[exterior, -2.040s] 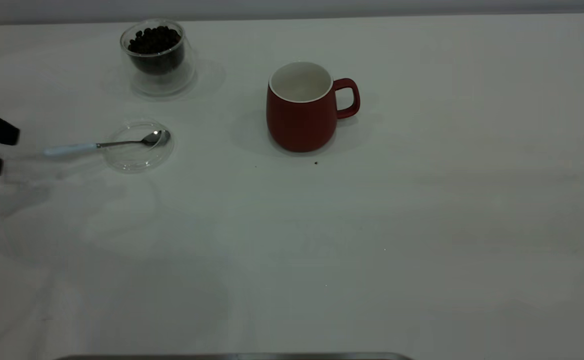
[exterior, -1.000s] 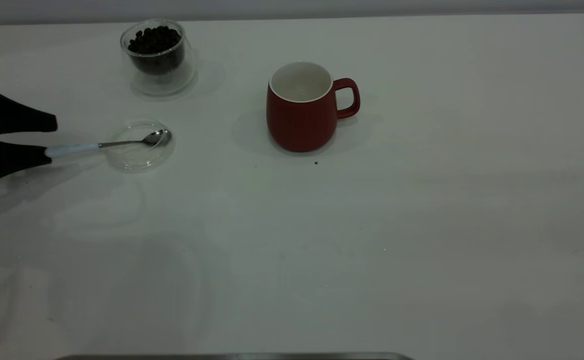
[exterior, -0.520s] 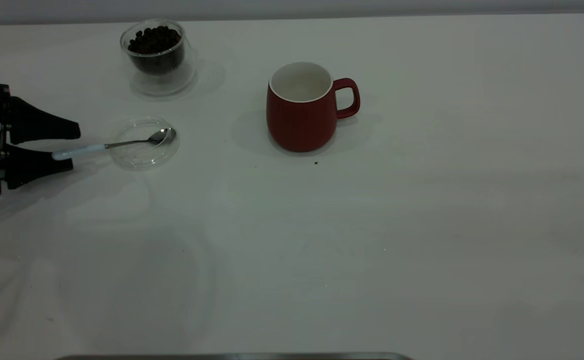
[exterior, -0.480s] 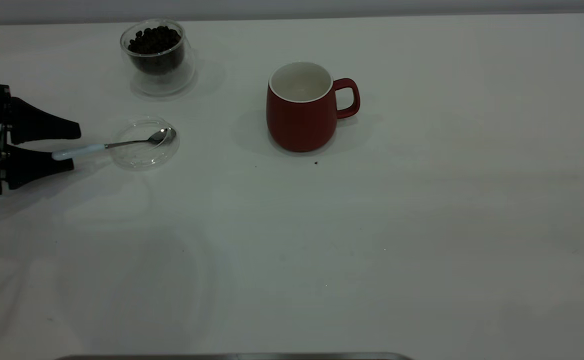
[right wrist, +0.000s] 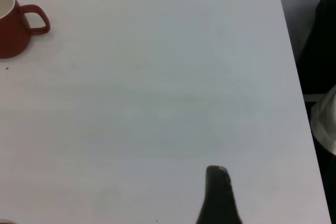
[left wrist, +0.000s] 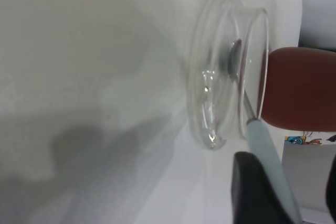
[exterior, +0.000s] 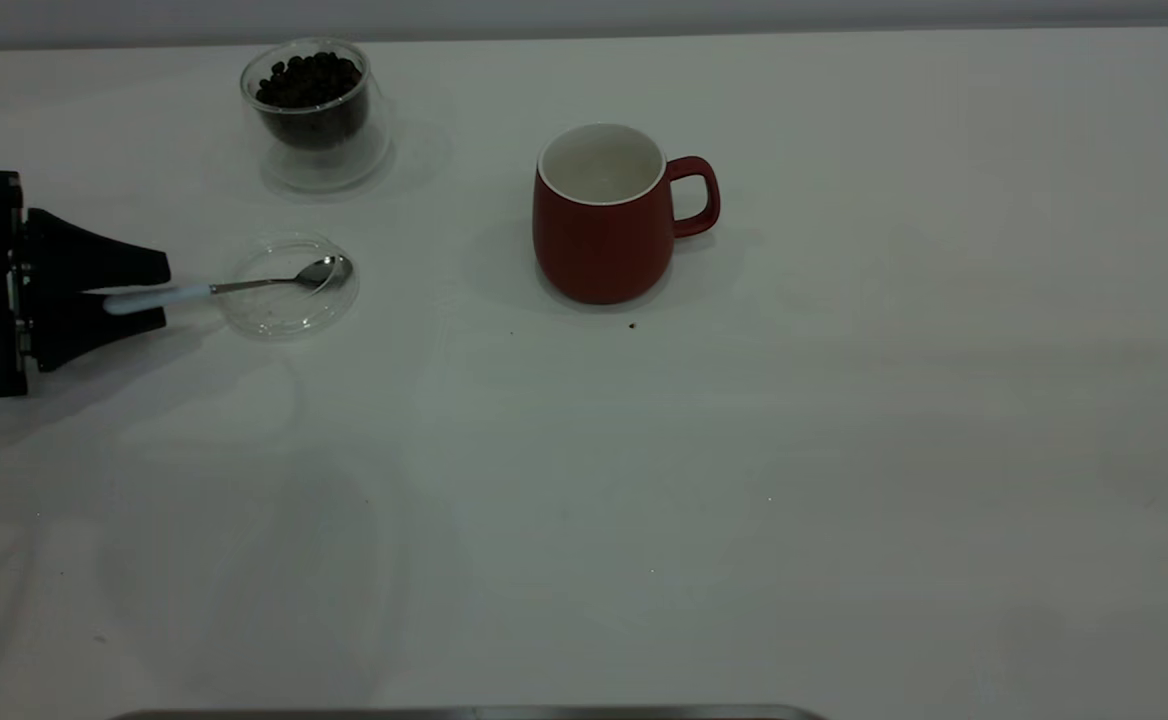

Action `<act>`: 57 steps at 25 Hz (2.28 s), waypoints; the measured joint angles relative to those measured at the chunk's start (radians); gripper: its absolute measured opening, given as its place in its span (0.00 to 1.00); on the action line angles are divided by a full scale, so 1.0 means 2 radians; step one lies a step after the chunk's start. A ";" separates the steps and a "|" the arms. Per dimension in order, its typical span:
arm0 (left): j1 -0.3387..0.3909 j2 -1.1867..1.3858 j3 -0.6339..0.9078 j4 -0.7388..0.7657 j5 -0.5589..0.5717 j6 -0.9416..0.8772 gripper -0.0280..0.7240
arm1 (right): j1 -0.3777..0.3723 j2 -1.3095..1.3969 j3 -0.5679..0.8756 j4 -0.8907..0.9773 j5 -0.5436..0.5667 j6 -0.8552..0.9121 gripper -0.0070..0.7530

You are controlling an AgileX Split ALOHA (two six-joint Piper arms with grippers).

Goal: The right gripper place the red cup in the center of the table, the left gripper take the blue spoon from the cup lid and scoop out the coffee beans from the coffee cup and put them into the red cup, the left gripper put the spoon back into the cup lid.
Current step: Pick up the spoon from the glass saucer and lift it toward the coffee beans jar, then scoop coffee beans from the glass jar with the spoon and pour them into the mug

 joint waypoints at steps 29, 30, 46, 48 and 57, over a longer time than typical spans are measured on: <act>0.000 0.001 0.000 0.000 0.018 -0.018 0.20 | 0.000 0.000 0.000 0.000 0.000 0.000 0.79; 0.000 0.001 0.000 0.000 0.018 -0.022 0.20 | 0.000 0.000 0.000 0.000 0.000 0.000 0.79; 0.000 -0.032 0.000 0.027 -0.019 -0.067 0.20 | 0.000 0.000 0.000 0.000 0.000 0.000 0.79; 0.000 -0.053 0.000 0.042 -0.019 -0.083 0.20 | 0.000 0.000 0.000 0.000 0.000 0.000 0.79; 0.000 -0.140 0.000 0.107 -0.019 -0.176 0.20 | 0.000 0.000 0.000 0.000 0.000 0.000 0.79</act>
